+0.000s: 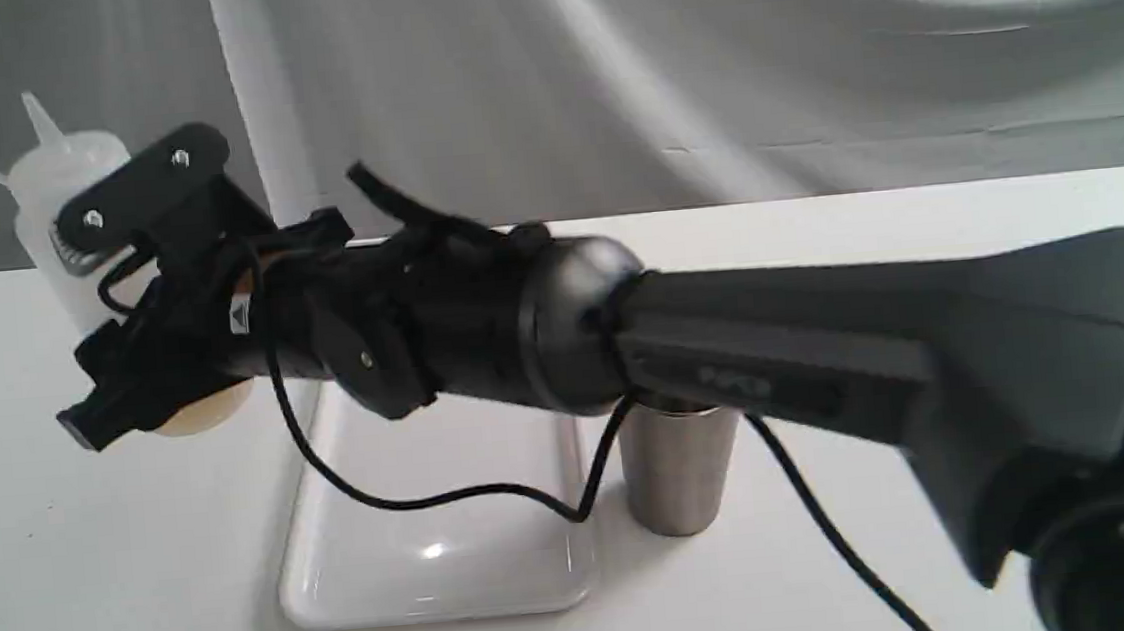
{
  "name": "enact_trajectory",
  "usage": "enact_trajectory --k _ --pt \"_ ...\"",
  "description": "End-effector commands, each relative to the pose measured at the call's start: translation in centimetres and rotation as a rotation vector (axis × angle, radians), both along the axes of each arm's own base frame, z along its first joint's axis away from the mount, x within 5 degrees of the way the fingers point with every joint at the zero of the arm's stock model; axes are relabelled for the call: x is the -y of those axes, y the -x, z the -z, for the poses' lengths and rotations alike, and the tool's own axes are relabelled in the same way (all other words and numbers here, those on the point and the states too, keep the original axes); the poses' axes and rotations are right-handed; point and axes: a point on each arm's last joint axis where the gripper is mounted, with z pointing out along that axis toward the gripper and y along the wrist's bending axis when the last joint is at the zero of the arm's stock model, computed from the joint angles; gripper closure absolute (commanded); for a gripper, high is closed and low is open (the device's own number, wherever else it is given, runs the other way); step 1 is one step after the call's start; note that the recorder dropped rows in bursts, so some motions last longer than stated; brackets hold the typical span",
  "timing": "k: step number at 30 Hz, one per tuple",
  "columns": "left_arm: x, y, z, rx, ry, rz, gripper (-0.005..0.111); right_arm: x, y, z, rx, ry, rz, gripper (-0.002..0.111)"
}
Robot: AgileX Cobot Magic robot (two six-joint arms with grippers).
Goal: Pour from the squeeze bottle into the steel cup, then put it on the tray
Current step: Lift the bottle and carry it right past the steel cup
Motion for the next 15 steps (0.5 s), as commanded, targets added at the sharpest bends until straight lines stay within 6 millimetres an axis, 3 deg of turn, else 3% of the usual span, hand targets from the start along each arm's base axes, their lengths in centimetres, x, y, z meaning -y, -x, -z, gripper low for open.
enact_trajectory --k 1,6,15 --pt "0.0 0.0 0.1 0.002 0.001 0.005 0.098 1.3 0.3 -3.8 0.021 -0.03 0.023 0.066" --pt "0.0 0.0 0.1 0.002 0.001 0.005 0.098 3.5 1.7 -6.9 0.081 -0.066 0.035 0.067" --pt "0.0 0.0 0.1 0.002 0.0 0.005 0.098 12.5 4.4 -9.9 0.102 -0.032 0.144 0.069"
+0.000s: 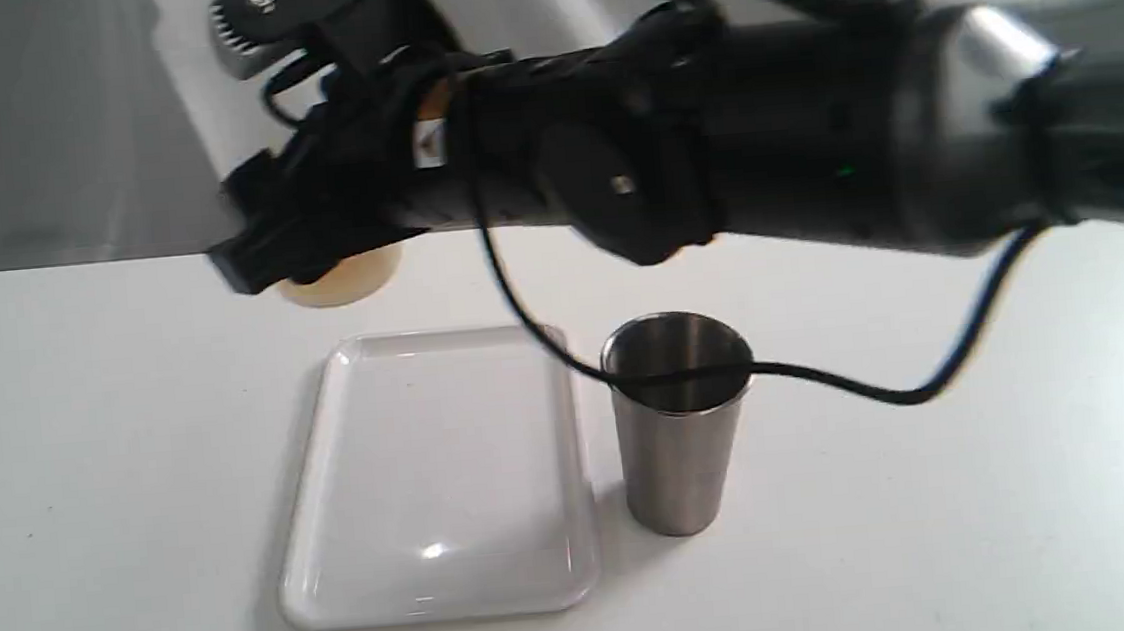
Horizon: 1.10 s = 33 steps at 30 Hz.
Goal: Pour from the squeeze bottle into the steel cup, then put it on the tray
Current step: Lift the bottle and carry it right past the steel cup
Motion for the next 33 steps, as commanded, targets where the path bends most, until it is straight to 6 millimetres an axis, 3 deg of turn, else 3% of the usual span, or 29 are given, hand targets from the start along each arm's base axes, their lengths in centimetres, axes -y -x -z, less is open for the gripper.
enact_trajectory --k 1,8,17,21,25,30,33 --pt "0.0 0.0 0.1 0.002 0.0 0.005 0.098 4.2 1.4 -2.0 0.075 -0.007 0.048 0.069" --pt "0.0 0.0 0.1 0.002 0.0 0.005 0.098 13.1 4.4 -3.6 0.121 0.07 0.197 0.069" --pt "0.0 0.0 0.1 0.002 0.0 0.005 0.098 20.5 8.0 -3.2 0.092 0.177 0.382 0.069" --pt "0.0 0.0 0.1 0.002 0.0 0.005 0.098 22.1 9.5 -1.9 0.065 0.188 0.431 0.069" --pt "0.0 0.0 0.1 0.002 0.0 0.005 0.098 22.5 10.9 0.0 0.029 0.23 0.43 0.069" --pt "0.0 0.0 0.1 0.002 0.0 0.005 0.098 22.8 11.7 2.4 -0.022 0.298 0.424 0.069" --pt "0.0 0.0 0.1 0.002 0.0 0.005 0.098 23.3 11.8 2.7 -0.033 0.339 0.455 0.069"
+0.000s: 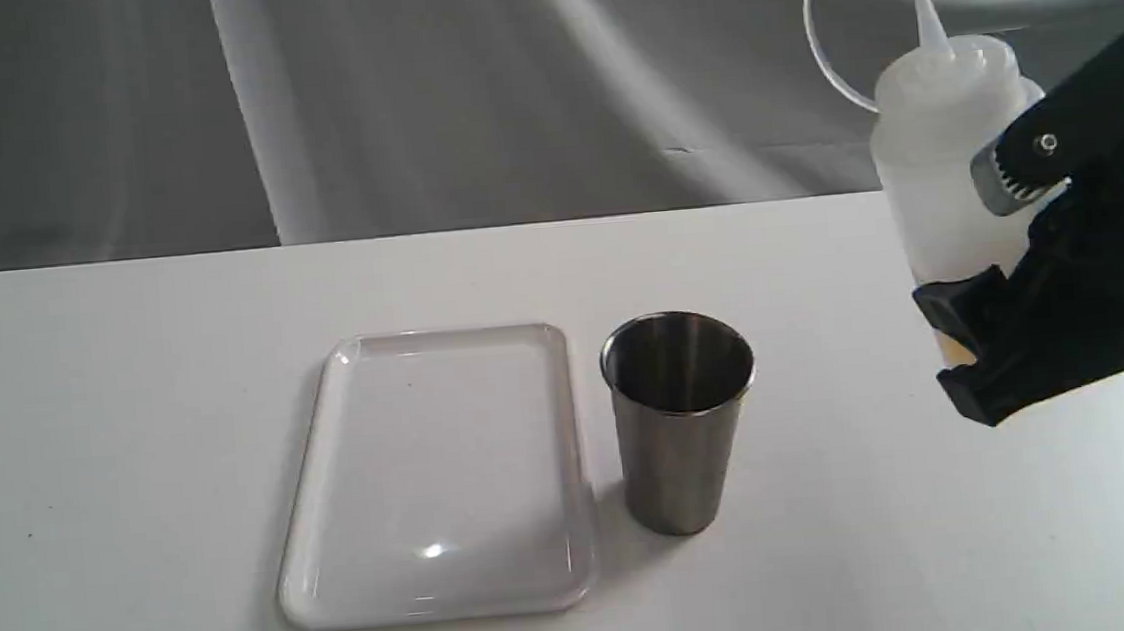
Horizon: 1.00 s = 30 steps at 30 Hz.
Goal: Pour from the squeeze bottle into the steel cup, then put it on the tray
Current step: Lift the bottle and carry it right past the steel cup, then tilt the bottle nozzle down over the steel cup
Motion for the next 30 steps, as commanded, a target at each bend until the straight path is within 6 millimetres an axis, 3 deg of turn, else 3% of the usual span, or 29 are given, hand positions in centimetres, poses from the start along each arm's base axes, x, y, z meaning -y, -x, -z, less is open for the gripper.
enact_trajectory --k 1,7,12,20,30 --pt "0.0 0.0 0.1 0.002 0.0 0.005 0.098 0.6 0.2 -0.3 0.024 0.051 0.028 0.069" --pt "0.0 0.0 0.1 0.002 0.0 0.005 0.098 1.4 0.0 -0.2 0.026 0.146 0.087 0.069" --pt "0.0 0.0 0.1 0.002 0.0 0.005 0.098 1.3 -0.9 1.3 -0.027 0.217 0.061 0.069" --pt "0.0 0.0 0.1 0.002 0.002 0.005 0.098 -0.7 -2.2 3.8 -0.086 0.522 0.028 0.069" --pt "0.0 0.0 0.1 0.002 0.002 0.005 0.098 -2.0 -3.2 6.5 -0.131 0.585 0.036 0.069"
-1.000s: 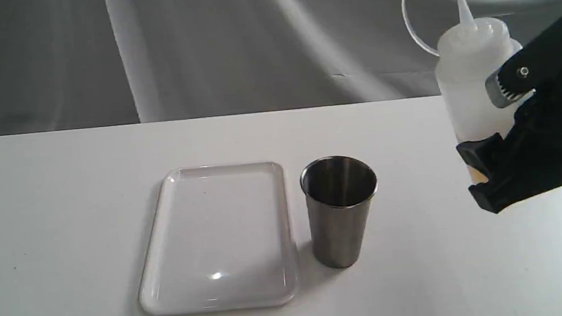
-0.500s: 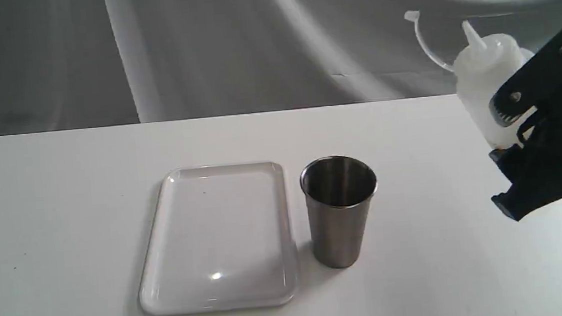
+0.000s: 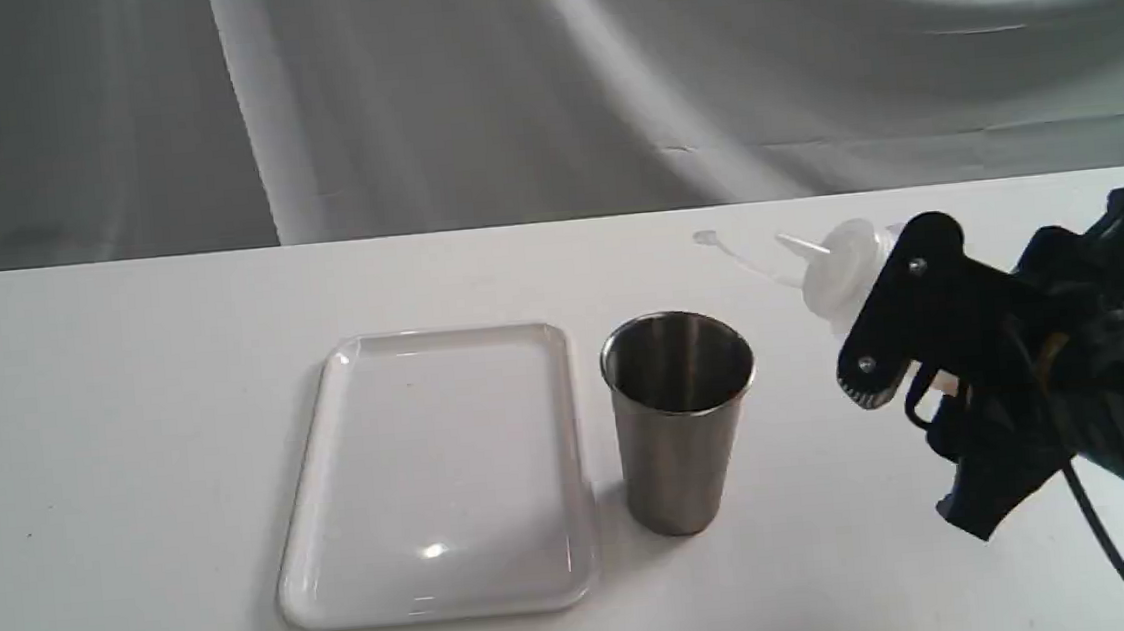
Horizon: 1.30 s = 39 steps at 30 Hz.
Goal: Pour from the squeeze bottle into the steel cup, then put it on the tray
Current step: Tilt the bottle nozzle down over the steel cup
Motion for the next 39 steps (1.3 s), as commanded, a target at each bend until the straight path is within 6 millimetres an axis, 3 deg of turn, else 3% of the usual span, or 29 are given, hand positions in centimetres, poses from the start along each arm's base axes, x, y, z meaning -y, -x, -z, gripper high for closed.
enact_trajectory --k 1,8,17,29,39 --pt "0.0 0.0 0.1 0.002 0.002 0.005 0.098 0.1 -0.4 0.2 0.037 0.008 0.029 0.069" --pt "0.0 0.0 0.1 0.002 -0.002 0.005 0.098 0.3 -1.1 -1.0 0.16 -0.003 0.088 0.069" --pt "0.0 0.0 0.1 0.002 0.002 0.005 0.098 0.1 -1.8 -2.0 0.186 0.013 0.073 0.069" --pt "0.0 0.0 0.1 0.002 -0.002 0.005 0.098 -1.1 -2.6 1.2 0.112 0.117 0.075 0.069" --pt "0.0 0.0 0.1 0.002 0.002 0.005 0.098 -3.4 -4.5 1.3 0.172 0.215 0.099 0.069"
